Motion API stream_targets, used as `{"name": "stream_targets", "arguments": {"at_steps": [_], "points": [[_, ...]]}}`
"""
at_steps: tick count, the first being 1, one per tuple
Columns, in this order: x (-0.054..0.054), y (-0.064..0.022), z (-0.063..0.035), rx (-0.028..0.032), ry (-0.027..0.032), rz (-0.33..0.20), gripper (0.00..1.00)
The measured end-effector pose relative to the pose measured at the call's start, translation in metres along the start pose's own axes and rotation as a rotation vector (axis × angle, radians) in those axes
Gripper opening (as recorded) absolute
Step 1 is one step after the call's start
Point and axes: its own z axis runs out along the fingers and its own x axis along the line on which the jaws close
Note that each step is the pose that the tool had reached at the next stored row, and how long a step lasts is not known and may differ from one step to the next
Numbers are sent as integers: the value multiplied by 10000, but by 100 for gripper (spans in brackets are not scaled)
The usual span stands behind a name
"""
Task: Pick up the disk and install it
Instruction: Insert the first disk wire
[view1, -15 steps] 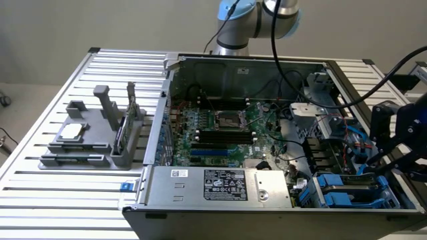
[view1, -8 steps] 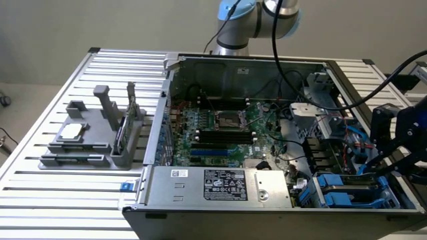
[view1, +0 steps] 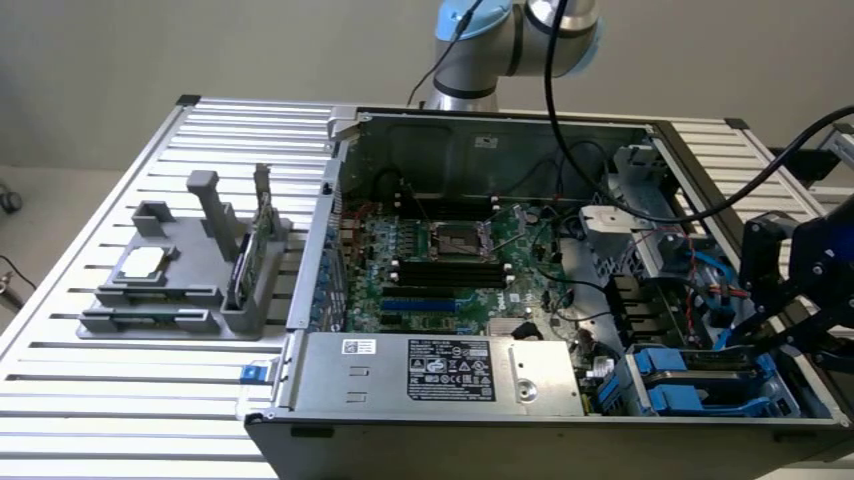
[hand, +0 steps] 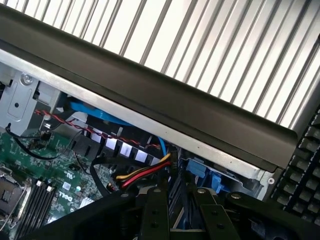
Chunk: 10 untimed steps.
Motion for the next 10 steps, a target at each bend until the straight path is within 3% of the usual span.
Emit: {"name": "stream_targets", "arguments": {"at_steps": [10], "points": [[-7, 7, 28, 50, 27, 8, 25]]}}
